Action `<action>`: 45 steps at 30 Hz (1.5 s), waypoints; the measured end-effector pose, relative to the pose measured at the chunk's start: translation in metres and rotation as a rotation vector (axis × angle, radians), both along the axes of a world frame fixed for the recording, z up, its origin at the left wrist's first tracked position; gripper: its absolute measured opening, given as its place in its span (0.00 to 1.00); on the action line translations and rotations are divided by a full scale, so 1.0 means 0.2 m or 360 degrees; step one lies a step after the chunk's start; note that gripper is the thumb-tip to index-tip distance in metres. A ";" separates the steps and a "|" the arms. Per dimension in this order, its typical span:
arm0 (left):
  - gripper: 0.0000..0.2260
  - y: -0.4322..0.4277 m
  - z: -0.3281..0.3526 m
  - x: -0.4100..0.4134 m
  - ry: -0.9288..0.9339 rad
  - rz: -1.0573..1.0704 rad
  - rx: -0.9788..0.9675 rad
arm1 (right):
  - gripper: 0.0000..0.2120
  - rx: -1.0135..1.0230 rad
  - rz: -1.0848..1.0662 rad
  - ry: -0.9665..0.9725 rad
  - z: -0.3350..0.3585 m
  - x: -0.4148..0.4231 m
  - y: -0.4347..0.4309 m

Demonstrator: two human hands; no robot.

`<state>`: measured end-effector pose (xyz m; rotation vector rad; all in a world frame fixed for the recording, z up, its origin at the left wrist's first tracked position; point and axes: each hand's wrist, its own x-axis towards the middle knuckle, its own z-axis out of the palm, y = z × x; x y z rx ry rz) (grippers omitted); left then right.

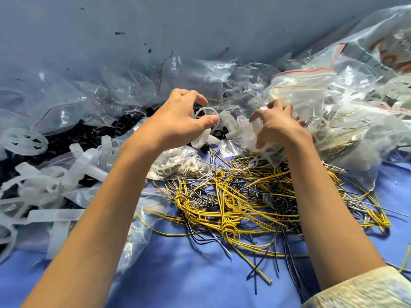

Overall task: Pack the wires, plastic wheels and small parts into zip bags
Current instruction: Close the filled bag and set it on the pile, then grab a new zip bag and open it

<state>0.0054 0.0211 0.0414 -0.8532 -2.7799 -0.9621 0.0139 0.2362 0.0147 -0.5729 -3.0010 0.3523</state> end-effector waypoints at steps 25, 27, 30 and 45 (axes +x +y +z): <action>0.19 -0.19 -0.08 -0.28 -0.0153 0.0263 -0.0152 | 0.30 -0.0223 0.0478 -0.0024 0.21 0.06 0.03; 0.17 -0.25 -0.09 -0.42 -0.0111 0.0403 -0.0057 | 0.32 -0.0187 0.0632 -0.0174 0.23 0.09 -0.01; 0.14 -0.41 -0.14 -0.66 0.0157 0.0920 -0.0098 | 0.38 -0.0307 0.0783 -0.0334 0.25 0.11 -0.05; 0.18 -0.85 -0.26 -0.89 -0.0027 0.1291 -0.0729 | 0.27 -0.0364 0.0794 -0.0239 0.24 0.10 -0.05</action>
